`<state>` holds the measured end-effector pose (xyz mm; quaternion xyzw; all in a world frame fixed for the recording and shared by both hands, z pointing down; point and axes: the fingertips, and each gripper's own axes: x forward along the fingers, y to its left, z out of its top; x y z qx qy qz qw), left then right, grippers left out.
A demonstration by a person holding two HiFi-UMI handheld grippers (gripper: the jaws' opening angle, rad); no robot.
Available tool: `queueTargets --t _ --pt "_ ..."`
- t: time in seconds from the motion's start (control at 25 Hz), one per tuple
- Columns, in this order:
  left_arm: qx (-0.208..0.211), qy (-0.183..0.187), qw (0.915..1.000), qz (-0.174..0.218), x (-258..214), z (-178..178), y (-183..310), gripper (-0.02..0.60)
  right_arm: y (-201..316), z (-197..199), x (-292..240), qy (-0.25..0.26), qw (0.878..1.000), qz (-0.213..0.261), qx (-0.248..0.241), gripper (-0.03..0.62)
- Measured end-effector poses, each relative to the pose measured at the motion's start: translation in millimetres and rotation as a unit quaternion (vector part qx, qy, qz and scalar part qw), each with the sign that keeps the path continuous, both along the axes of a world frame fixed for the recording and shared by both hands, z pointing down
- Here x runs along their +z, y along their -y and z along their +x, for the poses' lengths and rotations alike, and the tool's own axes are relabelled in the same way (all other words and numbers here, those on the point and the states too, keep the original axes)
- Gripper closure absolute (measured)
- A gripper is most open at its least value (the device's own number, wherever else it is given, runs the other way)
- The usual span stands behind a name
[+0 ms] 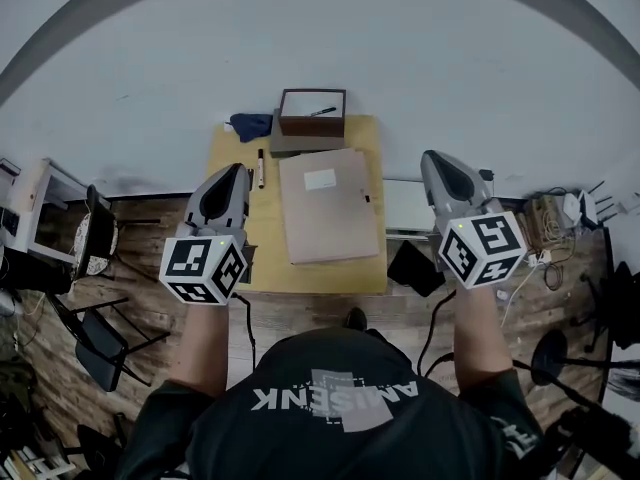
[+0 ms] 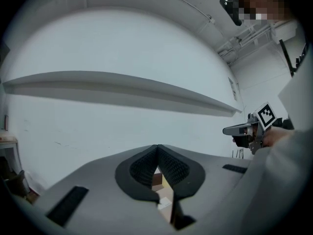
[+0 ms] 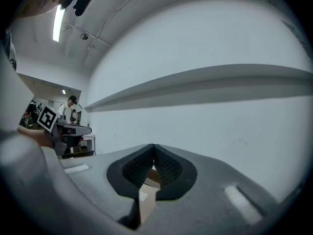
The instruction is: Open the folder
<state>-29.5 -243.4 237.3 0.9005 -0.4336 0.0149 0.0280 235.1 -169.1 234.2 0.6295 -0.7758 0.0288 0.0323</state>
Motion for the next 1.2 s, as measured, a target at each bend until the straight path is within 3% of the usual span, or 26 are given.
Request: queueTargets --t 0.16,0.28,0.44,0.76,0.84,1.04,1.2 --pt "-0.020 -0.010 0.9997 -0.007 2.2 13.3 2.4 0.581 13.6 14.3 -2.0 0.004 1.000 0.002 -0.023 0.588" --pt "-0.026 0.017 0.9995 -0.006 5.4 16.6 5.6 0.581 23.3 17.2 -0.6 0.004 0.999 0.004 -0.031 0.588" --pt "-0.060 0.022 0.9979 0.002 3.9 -2.9 14.7 0.581 30.6 14.7 1.0 0.008 1.000 0.008 -0.022 0.588" --pt "-0.027 0.003 0.9996 -0.008 7.0 -35.5 27.0 0.576 38.2 -7.0 2.9 0.008 1.000 0.001 0.004 0.588" --pt "-0.019 0.000 0.9998 -0.001 6.5 -36.7 26.9 0.437 37.1 -9.9 -0.8 0.008 1.000 0.009 0.003 0.580" --pt "-0.019 0.017 0.9996 -0.006 15.3 -38.9 24.8 0.424 31.6 -8.4 -1.4 0.001 1.000 0.011 0.009 0.553" --pt "-0.011 0.030 0.9995 -0.007 21.1 -31.9 23.5 0.374 32.5 -3.8 1.6 0.001 1.000 0.006 0.006 0.505"
